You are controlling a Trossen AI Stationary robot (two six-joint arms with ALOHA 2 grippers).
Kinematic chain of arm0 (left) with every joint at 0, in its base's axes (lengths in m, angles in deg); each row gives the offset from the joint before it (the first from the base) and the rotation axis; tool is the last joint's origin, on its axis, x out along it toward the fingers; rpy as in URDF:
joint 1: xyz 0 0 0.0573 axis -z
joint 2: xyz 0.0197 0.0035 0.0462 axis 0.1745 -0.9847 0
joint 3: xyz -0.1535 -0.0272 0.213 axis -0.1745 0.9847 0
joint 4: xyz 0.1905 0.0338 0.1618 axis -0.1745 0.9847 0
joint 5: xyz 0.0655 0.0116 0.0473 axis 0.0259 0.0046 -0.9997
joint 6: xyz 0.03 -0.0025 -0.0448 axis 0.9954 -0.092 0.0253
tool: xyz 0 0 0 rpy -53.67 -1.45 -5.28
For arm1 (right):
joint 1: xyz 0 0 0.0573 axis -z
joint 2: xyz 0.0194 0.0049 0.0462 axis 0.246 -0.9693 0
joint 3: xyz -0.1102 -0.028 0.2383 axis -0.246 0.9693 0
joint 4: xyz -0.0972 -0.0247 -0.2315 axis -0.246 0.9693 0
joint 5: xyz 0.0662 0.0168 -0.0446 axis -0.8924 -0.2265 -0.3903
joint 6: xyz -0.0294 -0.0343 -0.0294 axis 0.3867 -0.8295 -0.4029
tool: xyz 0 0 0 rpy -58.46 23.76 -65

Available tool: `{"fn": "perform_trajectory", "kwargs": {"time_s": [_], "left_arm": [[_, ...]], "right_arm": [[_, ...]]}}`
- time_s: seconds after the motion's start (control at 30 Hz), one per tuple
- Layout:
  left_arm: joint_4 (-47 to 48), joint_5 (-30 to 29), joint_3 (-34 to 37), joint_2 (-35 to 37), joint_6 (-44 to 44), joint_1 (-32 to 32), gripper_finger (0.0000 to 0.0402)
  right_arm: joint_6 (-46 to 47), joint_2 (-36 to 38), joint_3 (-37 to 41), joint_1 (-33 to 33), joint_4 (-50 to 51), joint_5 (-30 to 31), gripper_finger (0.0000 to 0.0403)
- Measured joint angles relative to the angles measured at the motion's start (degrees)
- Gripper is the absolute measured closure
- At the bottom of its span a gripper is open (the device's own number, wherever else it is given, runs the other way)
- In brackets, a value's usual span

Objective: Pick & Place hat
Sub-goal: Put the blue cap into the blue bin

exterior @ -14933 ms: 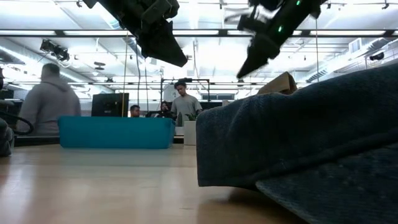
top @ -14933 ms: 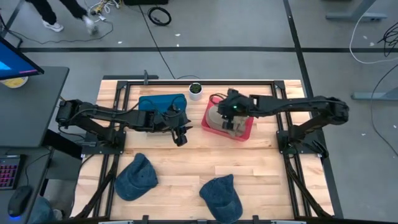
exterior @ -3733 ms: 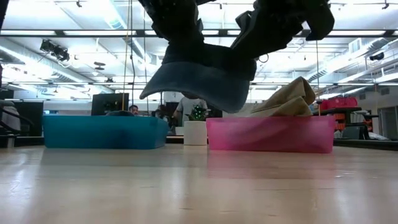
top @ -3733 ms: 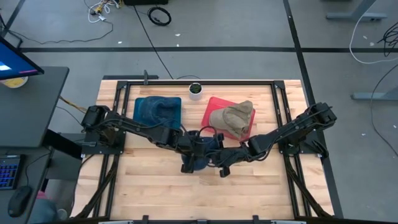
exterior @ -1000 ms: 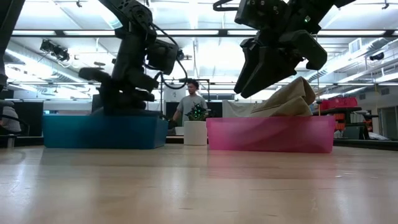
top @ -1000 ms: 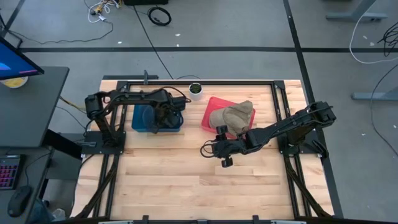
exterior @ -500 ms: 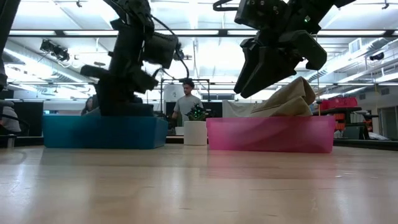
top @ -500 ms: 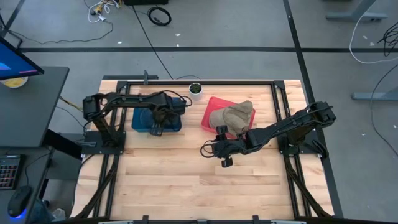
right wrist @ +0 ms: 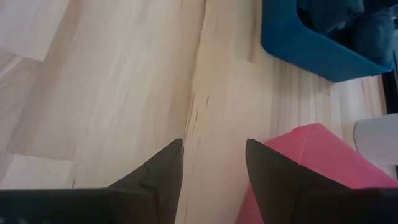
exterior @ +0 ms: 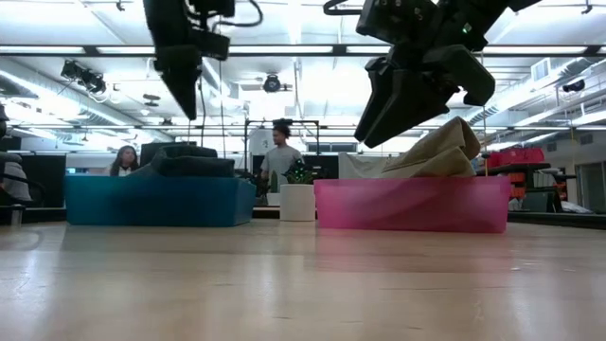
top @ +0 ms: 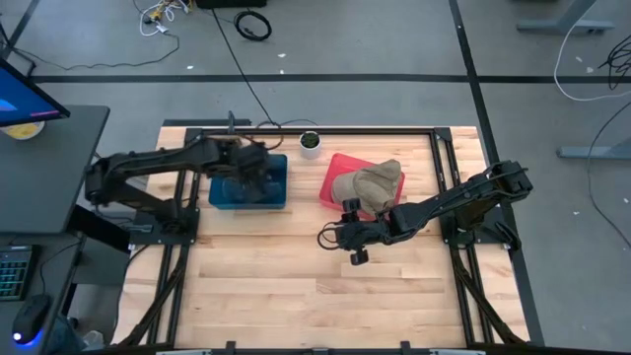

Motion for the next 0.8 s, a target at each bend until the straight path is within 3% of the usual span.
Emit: {"fn": "perform_trajectory", "kwargs": {"time_s": [0.17,0.23,0.4,0.53,0.67,0.8], "left_arm": [[0.41,-13.93,4.60,3.07,-11.61,-0.46,0.0225],[-0.49,-16.95,7.25,3.32,-17.23,-1.42,0.0225],[-12.52,-16.18,16.41,2.73,-21.52,-2.32,0.0225],[-24.01,-11.59,22.34,2.65,-20.30,-2.82,0.0225],[-23.43,-11.23,22.19,2.78,-20.27,-2.84,0.0225],[-19.46,-12.91,17.76,4.34,-20.05,-2.27,0.0225]], "right_arm": [[0.41,-0.02,0.00,0.00,-0.54,0.90,0.0224],[1.81,-0.02,0.00,-0.01,-0.30,2.27,0.0224],[5.26,0.15,0.02,0.00,0.89,9.70,0.0229],[4.95,1.72,0.04,0.09,2.77,12.91,0.0256],[5.94,4.36,0.04,0.51,5.79,12.16,0.0307],[8.53,10.54,0.04,1.99,12.92,11.93,0.0379]]}}
